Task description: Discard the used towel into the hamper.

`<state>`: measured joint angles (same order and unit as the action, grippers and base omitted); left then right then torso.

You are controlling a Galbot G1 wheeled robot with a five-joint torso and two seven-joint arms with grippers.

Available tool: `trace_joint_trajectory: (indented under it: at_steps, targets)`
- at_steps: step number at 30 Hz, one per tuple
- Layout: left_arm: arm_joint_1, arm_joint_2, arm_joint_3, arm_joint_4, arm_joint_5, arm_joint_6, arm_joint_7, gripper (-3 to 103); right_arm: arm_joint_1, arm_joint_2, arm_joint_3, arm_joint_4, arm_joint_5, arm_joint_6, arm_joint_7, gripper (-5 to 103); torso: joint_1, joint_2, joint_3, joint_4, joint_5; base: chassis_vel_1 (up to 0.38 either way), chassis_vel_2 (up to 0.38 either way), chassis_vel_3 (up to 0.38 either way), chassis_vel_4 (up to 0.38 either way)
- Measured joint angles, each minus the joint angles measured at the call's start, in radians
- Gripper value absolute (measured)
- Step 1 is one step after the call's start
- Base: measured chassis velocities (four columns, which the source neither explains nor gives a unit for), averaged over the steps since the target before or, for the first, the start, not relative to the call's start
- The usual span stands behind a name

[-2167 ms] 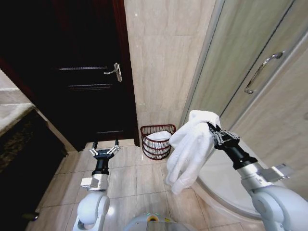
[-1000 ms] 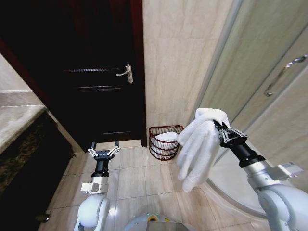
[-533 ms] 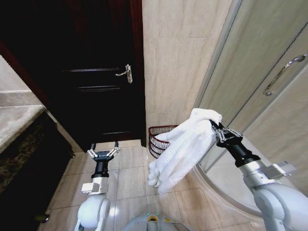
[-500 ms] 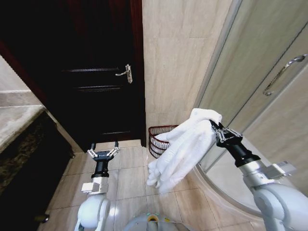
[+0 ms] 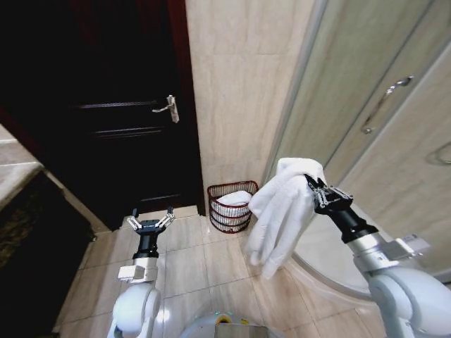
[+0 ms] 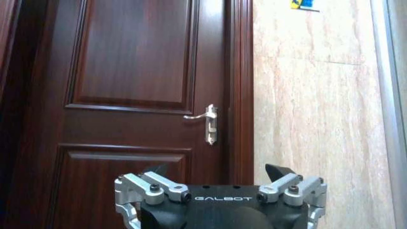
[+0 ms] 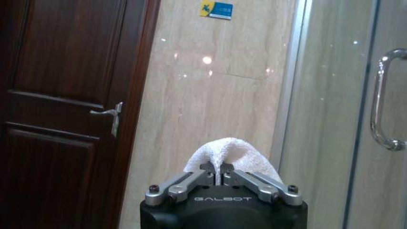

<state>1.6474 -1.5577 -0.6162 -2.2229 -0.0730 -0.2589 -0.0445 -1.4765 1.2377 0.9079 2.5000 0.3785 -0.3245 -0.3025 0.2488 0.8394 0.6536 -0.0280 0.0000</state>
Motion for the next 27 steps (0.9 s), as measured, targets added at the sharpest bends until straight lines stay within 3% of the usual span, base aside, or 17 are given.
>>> trace_joint_trajectory:
  at_steps: [27]
  targets:
    - [-0.017,-0.002,0.001,0.029,0.004,-0.005,-0.001,100,0.012,0.005,-0.046,0.000,-0.014,0.019,0.000,3,0.000,-0.001,0.000,0.0002,0.0002,0.074,0.075,-0.087,-0.082]
